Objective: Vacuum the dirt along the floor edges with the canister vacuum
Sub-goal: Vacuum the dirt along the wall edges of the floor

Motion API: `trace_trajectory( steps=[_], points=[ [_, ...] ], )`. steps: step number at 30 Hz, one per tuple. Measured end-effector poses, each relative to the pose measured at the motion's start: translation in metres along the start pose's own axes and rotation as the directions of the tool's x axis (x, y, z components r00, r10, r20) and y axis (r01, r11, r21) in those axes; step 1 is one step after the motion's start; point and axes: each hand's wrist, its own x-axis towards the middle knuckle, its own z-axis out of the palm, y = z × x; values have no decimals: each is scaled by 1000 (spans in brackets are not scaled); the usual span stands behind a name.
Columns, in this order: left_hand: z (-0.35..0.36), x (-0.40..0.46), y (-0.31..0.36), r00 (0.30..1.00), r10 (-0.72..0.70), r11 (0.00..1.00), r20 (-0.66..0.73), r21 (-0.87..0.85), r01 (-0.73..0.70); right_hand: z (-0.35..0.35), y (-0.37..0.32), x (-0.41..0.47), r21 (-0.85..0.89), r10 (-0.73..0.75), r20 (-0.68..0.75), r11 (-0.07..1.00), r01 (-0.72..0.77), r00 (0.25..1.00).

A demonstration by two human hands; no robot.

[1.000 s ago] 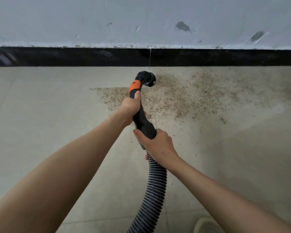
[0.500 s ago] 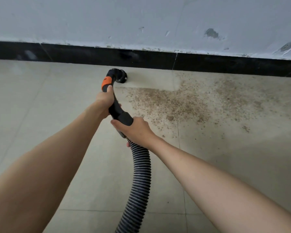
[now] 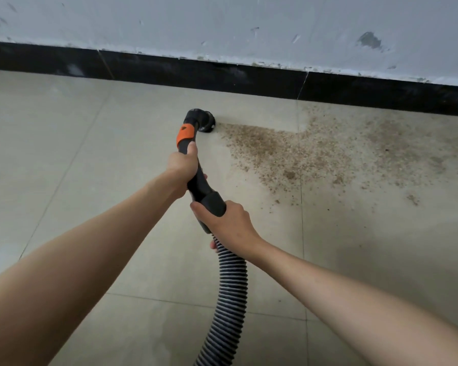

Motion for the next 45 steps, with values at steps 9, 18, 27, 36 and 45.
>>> trace_trajectory(
  steps=[9, 18, 27, 36, 45],
  points=[
    [42, -18, 5, 994, -3, 1000, 105, 31, -1, -31, 10, -17, 15, 20, -87, 1000, -18, 996],
    [102, -36, 4, 965, 25, 994, 260, 98, -52, -70, 30, -38, 82, 87, -217, 994, -70, 972],
    [143, -46, 4, 954, 57, 976, 295, 183, -115, -92, 43, -45, 121, 155, -333, 985, -121, 930],
    [116, -37, 7, 960, 52, 983, 275, 155, -97, -68, 37, -33, 82, 94, -273, 994, -74, 957],
    [22, -5, 36, 999, 16, 1000, 46, 24, -17, -38, -32, 13, -87, 10, 32, 996, -8, 999]
  ],
)
